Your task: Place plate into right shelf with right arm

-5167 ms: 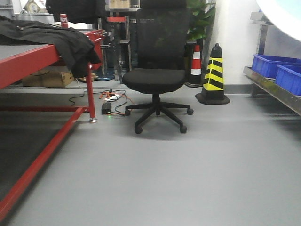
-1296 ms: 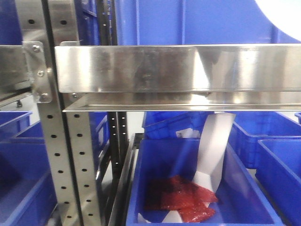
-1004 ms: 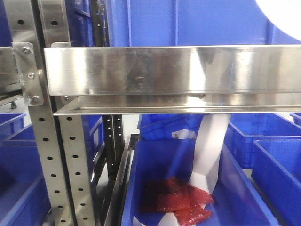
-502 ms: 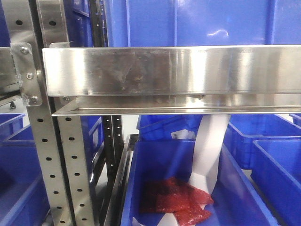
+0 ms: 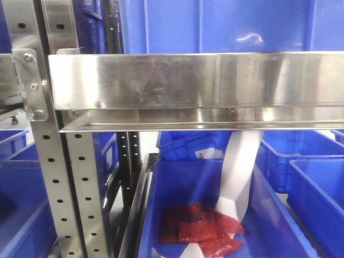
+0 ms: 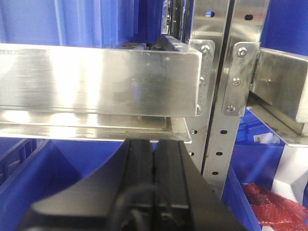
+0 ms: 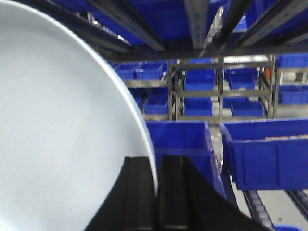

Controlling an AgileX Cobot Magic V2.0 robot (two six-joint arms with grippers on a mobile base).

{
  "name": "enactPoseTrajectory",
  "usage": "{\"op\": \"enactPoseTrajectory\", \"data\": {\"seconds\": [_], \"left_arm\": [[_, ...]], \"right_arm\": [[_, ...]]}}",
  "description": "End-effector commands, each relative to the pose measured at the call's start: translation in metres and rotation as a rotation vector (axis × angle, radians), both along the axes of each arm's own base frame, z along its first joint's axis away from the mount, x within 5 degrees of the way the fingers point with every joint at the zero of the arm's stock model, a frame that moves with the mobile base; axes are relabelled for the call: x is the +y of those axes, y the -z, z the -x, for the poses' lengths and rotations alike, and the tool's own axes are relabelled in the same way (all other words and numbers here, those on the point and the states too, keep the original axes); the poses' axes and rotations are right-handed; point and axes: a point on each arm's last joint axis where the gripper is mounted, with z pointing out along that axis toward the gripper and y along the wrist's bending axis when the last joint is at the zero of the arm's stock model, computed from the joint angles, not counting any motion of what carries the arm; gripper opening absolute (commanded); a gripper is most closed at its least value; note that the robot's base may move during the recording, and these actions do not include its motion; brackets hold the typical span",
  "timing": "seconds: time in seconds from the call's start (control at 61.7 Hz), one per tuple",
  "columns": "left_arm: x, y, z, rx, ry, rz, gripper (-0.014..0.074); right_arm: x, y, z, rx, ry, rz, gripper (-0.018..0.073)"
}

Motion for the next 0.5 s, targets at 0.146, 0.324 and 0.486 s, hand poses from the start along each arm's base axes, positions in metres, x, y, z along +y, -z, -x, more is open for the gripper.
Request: {"op": "enactPoseTrajectory", "data": {"seconds": [0.146, 0.324, 0.486], "left_arm": [[0.001, -0.005, 0.001, -0.089, -0.009, 0.018, -0.0128], [0.001, -0.005, 0.001, -0.089, -0.009, 0.018, -0.0128], [0.001, -0.005, 0.001, -0.089, -0.009, 0.018, -0.0128]], "right_arm": [[0.009, 0.005, -0.073, 0.008, 0.015, -0.009, 0.0054], [0.014, 0.031, -0.107, 0.072, 0.018, 0.000, 0.0058], [0.025, 0.046, -0.119, 0.126, -0.010, 0.010, 0.0111]]}}
